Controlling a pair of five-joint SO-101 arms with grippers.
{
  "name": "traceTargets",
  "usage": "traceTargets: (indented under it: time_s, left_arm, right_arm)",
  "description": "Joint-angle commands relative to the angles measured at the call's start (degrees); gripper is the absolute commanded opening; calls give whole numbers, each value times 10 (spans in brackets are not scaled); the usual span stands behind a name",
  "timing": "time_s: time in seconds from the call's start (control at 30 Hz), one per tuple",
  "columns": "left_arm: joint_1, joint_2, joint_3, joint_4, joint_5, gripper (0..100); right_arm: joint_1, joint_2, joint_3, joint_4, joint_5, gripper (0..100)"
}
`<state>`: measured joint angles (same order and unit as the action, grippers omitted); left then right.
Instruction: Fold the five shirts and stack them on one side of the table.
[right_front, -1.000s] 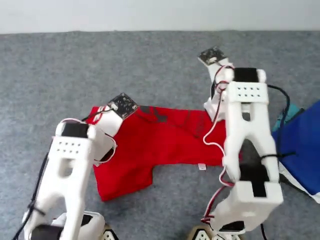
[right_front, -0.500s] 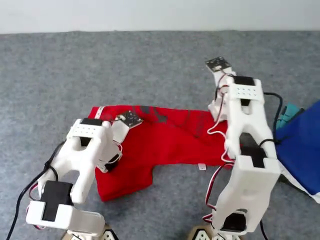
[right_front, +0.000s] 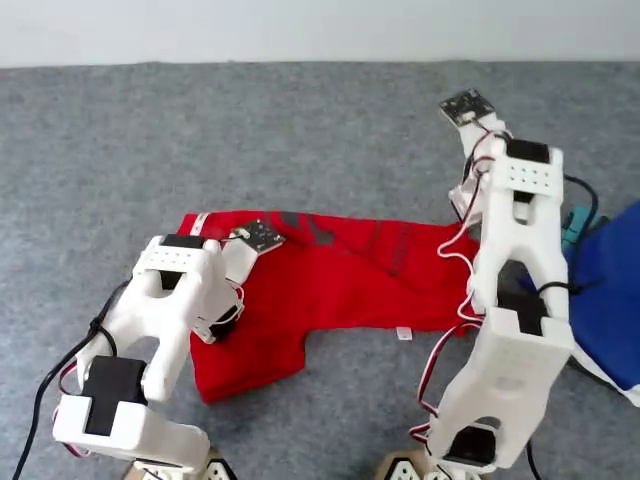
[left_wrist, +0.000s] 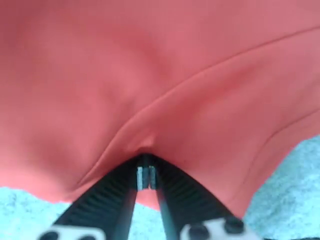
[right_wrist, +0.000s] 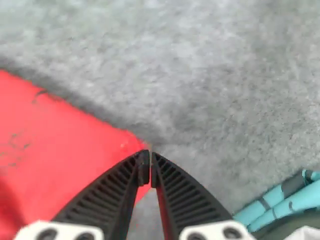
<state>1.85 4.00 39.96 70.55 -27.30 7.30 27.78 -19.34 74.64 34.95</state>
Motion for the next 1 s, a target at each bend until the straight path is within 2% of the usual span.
traceTargets:
  time_s: [0.0,0.23,0.4,0.63,0.83,0.97]
  left_arm:
    - [-4,14,4,-18,-2,14]
    - [-4,14,4,-26,1,14]
    - [0,14,4,-26,1,14]
    - [0,14,4,-26,1,14]
    - [0,14,4,-26,1,14]
    - [0,14,4,-27,1,14]
  right_arm:
    - [-47,-43,-62,105,-2,11]
    - [-72,-6,-68,138,-86,12]
    - [-12,83,-70,83,-83,12]
    - [85,133,-72,-36,-18,9]
    - [91,68,-149,2,-19,9]
    - [63,33,-175,31,-19,9]
